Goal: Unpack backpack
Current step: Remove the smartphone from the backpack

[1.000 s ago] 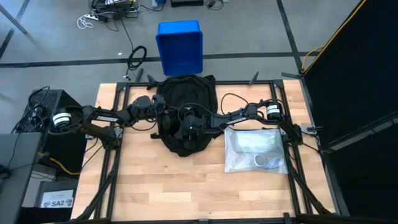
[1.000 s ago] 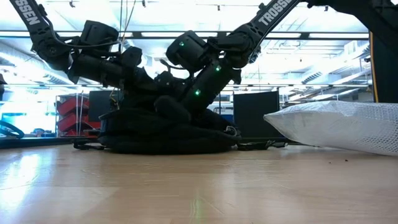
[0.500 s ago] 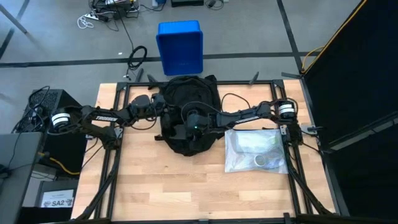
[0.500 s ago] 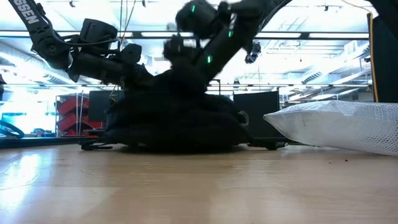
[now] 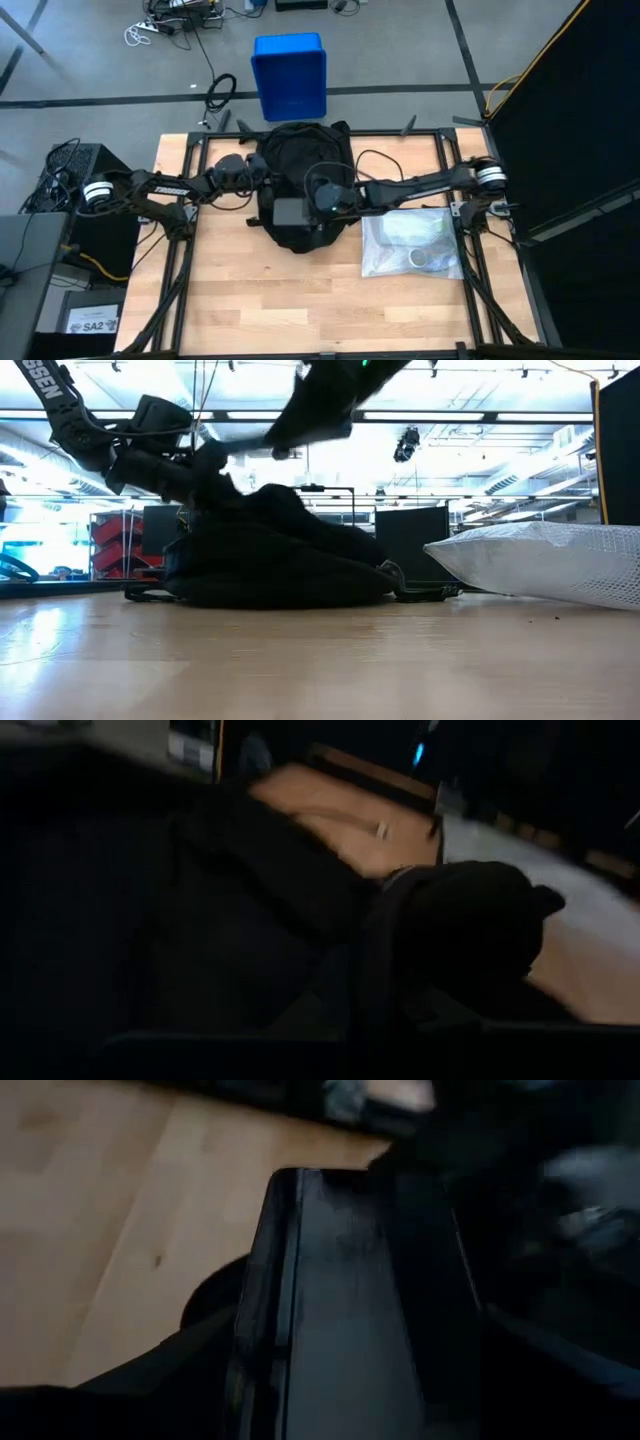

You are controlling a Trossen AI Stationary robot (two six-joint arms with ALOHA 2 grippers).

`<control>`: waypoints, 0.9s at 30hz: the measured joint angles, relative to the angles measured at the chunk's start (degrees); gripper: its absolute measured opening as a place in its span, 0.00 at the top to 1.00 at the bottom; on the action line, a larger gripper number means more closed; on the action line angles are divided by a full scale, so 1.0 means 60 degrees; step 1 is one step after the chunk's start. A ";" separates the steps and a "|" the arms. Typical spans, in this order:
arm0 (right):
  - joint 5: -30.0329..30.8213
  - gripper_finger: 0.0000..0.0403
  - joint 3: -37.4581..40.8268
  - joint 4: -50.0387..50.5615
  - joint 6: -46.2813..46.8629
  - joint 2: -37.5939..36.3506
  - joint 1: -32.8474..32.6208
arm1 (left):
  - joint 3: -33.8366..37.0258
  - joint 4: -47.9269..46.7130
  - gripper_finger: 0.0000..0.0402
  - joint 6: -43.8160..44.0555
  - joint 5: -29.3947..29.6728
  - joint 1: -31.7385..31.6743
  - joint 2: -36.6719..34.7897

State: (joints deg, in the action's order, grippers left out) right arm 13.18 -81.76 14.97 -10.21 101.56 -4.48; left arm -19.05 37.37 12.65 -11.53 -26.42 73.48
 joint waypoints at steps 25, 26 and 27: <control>0.0072 0.19 0.6243 0.1073 0.3420 -0.3006 0.4384 | 0.0231 -0.1033 1.00 -0.0828 -0.0135 0.1495 0.0002; 0.0108 0.19 0.6514 0.0942 0.3509 -0.3159 0.4562 | 0.0255 -0.1047 1.00 -0.0832 -0.0131 0.1495 0.0002; 0.0142 0.19 0.6746 0.0922 0.3585 -0.3280 0.4721 | 0.0266 -0.1054 1.00 -0.0849 -0.0128 0.1495 0.0002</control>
State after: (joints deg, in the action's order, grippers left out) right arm 14.03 -41.28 20.51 11.31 81.88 23.85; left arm -17.45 31.05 7.56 -12.29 -17.45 73.49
